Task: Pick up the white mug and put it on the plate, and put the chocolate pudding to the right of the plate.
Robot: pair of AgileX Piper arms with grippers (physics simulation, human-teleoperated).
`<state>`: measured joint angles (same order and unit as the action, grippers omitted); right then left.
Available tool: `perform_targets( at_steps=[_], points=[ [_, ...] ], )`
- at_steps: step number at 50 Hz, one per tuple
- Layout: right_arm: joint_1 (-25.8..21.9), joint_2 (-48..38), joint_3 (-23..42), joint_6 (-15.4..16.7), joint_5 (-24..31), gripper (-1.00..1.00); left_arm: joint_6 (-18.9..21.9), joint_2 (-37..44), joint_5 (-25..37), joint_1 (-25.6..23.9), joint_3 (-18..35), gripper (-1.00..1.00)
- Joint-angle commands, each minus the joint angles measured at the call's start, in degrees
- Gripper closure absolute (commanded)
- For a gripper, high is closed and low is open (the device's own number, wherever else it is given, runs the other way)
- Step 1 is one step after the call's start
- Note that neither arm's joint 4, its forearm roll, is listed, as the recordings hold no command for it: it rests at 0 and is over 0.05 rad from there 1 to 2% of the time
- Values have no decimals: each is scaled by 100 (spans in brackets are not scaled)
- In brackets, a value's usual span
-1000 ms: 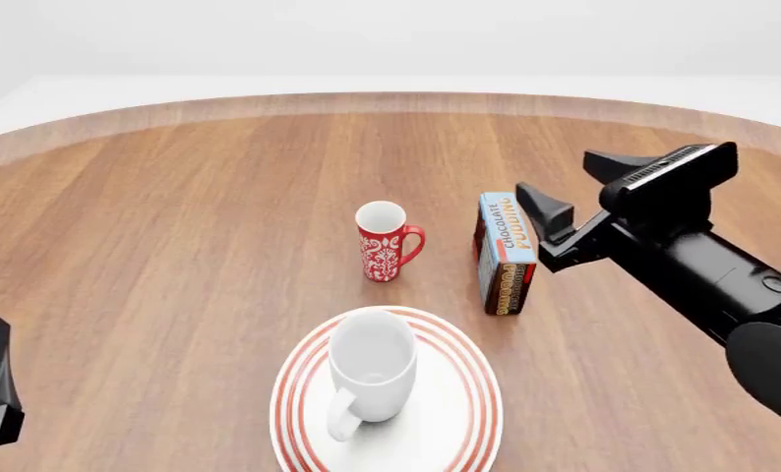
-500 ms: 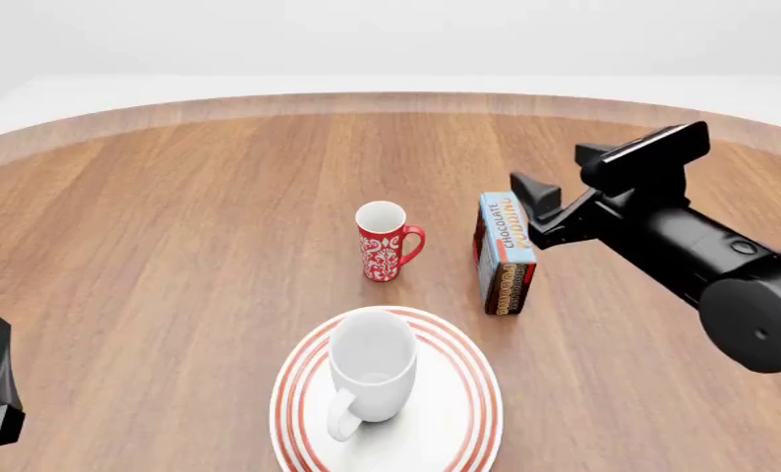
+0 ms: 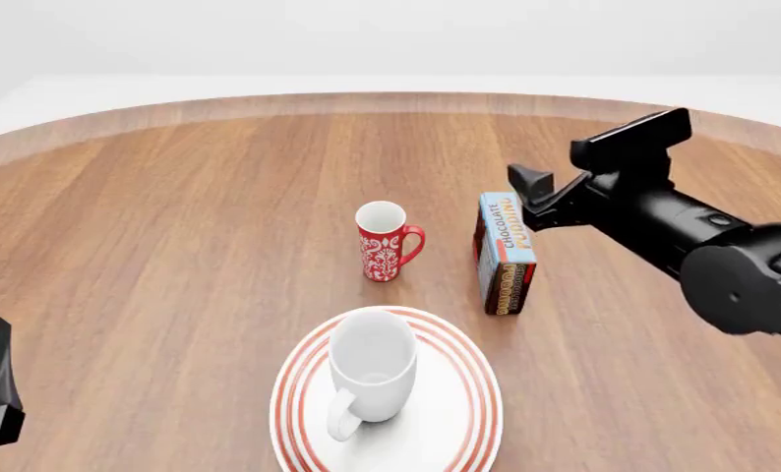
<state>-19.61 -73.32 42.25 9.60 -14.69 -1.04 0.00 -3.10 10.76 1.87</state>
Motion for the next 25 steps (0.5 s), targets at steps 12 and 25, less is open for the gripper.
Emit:
perform_targets(
  at_steps=[12, 25],
  points=[
    [92, -360, 312, -150, 243, -100, -28, 0, 1, 5, 16, -100],
    [135, -625, 515, -238, 393, -100, -49, 0, -11, 15, 5, -100]
  ],
)
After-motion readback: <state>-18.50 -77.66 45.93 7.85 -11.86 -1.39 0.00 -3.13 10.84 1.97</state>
